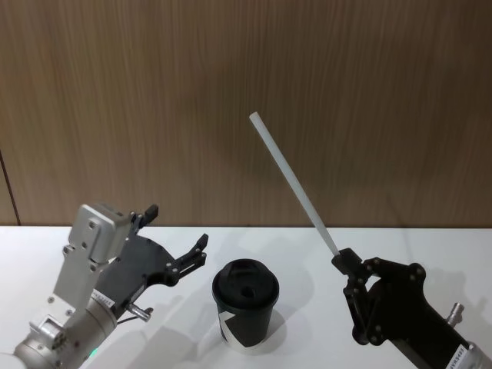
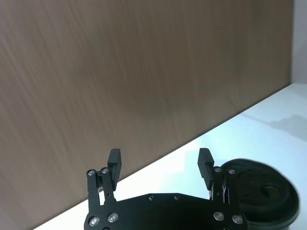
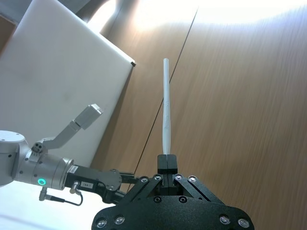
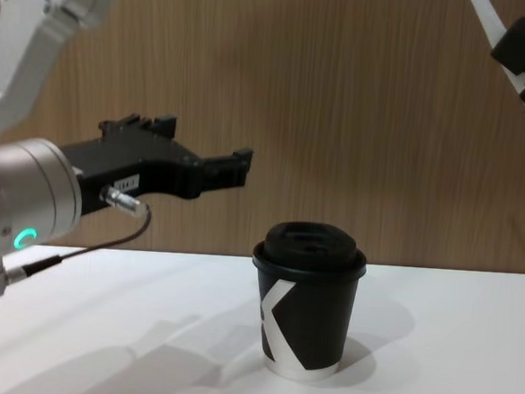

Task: Pick up the straw with one hand, pass it to the other hand, and insert it into the cup.

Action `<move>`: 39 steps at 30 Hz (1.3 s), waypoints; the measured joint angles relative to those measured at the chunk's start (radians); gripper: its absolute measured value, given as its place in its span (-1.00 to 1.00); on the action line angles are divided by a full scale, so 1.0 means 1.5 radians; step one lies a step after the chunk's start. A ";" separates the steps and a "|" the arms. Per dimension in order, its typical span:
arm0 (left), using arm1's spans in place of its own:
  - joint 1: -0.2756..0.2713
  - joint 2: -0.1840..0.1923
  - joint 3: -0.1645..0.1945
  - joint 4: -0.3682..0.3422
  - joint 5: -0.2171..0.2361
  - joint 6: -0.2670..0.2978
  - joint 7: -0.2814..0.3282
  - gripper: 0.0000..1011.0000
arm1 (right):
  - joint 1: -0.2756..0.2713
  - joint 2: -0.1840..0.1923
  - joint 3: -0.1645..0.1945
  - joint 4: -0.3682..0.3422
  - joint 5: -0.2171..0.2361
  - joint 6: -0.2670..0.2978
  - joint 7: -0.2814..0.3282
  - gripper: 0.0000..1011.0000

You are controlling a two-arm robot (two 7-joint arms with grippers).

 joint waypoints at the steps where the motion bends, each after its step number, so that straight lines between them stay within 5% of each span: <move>1: -0.001 0.001 -0.001 -0.001 -0.004 -0.002 -0.006 0.98 | 0.000 0.000 0.000 0.000 0.000 0.000 0.000 -1.00; 22: -0.027 0.023 -0.023 -0.003 -0.149 -0.046 -0.212 0.98 | 0.000 0.001 -0.001 0.000 0.002 0.000 0.001 -1.00; 39: -0.076 0.009 -0.003 0.040 -0.273 -0.047 -0.378 0.98 | 0.000 0.001 -0.001 0.000 0.002 0.000 0.001 -1.00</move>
